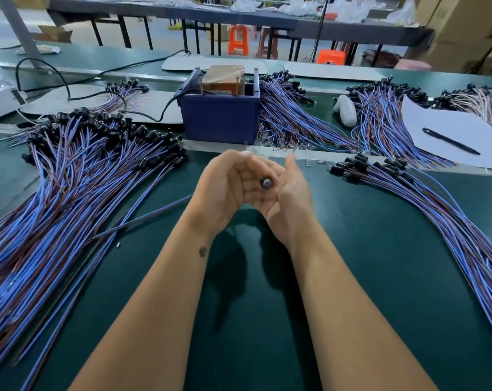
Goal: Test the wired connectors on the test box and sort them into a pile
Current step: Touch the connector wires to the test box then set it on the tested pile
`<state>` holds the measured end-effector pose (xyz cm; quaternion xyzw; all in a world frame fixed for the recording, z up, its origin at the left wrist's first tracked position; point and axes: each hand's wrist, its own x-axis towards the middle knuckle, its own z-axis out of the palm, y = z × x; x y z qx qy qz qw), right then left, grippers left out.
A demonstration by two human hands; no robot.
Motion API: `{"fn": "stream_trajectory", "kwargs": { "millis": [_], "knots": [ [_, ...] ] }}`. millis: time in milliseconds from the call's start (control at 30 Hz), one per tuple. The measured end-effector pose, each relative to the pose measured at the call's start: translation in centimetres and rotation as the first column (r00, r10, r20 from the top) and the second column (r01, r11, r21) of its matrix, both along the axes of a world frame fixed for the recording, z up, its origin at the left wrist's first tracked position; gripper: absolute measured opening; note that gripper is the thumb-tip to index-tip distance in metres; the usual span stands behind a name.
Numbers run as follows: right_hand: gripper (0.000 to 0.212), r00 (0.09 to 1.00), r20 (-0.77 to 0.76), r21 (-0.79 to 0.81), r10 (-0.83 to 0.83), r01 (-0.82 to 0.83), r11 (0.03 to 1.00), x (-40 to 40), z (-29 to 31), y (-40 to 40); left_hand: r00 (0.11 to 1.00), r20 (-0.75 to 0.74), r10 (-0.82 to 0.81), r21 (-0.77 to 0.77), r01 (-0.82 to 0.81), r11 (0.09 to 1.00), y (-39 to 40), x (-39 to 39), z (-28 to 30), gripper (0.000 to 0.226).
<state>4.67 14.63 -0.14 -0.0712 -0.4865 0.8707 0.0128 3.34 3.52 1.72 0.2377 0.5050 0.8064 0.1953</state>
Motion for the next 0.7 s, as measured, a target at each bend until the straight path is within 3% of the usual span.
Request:
{"fn": "stream_trajectory", "kwargs": {
  "millis": [67,133,233,300,367,433,533,600,700],
  "knots": [
    [0.060,0.999,0.041,-0.091,0.012,-0.008,0.996,-0.1,0.1,0.8,0.990,-0.016,-0.144,-0.110,0.141,0.984,-0.2,0.1,0.0,0.048],
    [0.044,0.997,0.043,-0.084,-0.062,0.066,0.994,0.0,0.0,1.1,0.972,0.032,-0.235,-0.227,0.236,0.945,-0.3,0.3,0.0,0.044],
    [0.019,0.978,-0.028,-0.060,-0.209,0.207,0.977,0.0,-0.3,1.4,0.905,0.135,-0.403,-0.397,0.422,0.815,-0.4,0.6,-0.1,0.041],
    [0.014,0.975,-0.056,-0.072,-0.216,0.212,0.975,0.0,-0.4,1.6,0.850,0.188,-0.492,-0.456,0.520,0.722,-0.7,0.5,-0.3,0.043],
    [0.014,0.982,-0.073,-0.084,-0.177,0.170,0.982,0.0,-0.5,1.8,0.823,0.199,-0.533,-0.468,0.557,0.686,-1.3,0.2,-0.4,0.047],
    [0.015,0.988,-0.093,-0.098,-0.127,0.117,0.988,0.1,-0.4,2.0,0.870,0.181,-0.459,-0.451,0.488,0.747,-2.1,-0.2,-0.4,0.045],
    [0.017,0.989,-0.119,-0.132,-0.088,0.072,0.989,0.3,-0.1,2.3,0.991,0.123,-0.057,-0.429,0.105,0.897,-3.4,-1.4,-0.6,0.047],
    [0.018,0.990,-0.126,-0.154,-0.059,0.039,0.987,0.6,0.1,2.4,0.975,0.102,0.198,-0.426,-0.137,0.894,-3.7,-2.4,-1.1,0.052],
    [0.020,0.993,-0.117,-0.086,0.021,-0.032,0.996,0.8,0.3,2.0,0.944,0.075,0.321,-0.415,-0.263,0.871,-3.0,-2.9,-1.6,0.039]
  ]
}}
